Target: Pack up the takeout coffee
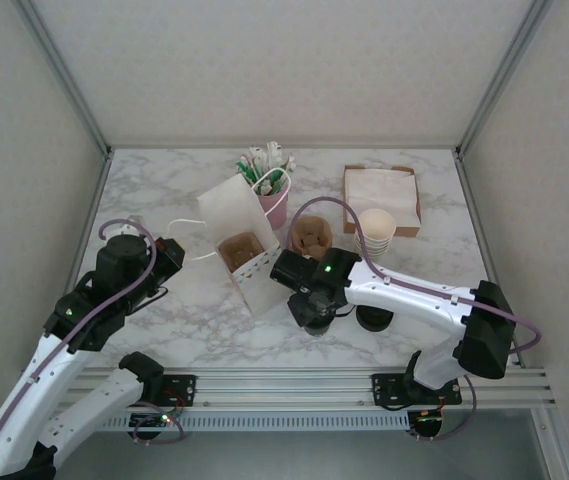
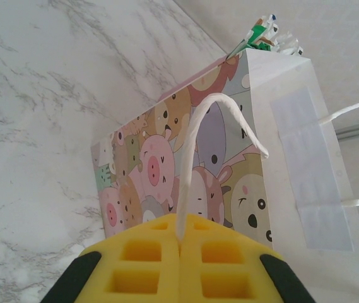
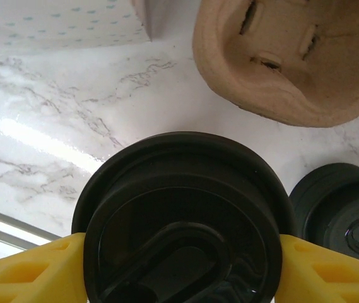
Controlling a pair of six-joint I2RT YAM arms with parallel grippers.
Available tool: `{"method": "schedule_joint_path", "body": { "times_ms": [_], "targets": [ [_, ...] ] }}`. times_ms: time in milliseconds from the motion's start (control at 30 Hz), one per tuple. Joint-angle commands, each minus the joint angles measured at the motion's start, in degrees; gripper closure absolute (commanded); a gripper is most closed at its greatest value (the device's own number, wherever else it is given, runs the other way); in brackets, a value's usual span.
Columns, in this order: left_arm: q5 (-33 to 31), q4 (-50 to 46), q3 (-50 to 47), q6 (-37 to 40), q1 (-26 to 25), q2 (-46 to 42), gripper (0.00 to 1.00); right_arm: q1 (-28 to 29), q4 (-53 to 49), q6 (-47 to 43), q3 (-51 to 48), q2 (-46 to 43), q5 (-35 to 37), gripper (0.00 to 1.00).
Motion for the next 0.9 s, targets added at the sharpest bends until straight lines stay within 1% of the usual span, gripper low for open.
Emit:
{"method": "schedule_joint_path", "body": {
  "times_ms": [0,167,367,500,633,867],
  "targets": [
    [-0.93,-1.00,-0.50,-0.59,0.40,-0.36,1.00,0.46,-2.97,7.42,-3.15,0.97,2.00,0.37],
    [-0.78,-1.11,-0.54,-0.60,0.45,-0.29,1.00,0.63,-1.83,9.96,-5.46,1.25,2.69,0.40],
    [-0.51,-0.91,-0.46,-0.61,0.41,-0.30,1.00,1.28,-2.75,10.10,-5.42,1.25,4.29,0.41],
    [0.58,-0.70,0.46,-0.49,0.38,-0.23,1.00,1.53,-5.41,9.12,-1.11,-0.82,6.98,0.41],
    [2.35,-0.38,1.49,-0.91,0.45,-0.34,0.99,1.54,-6.53,7.81,4.04,-3.30,7.45,0.40],
    [6.40,-0.48,3.33,-2.42,0.37,0.98,1.00,1.49,-11.81,4.84,13.61,-4.59,9.12,0.40]
  ]
}}
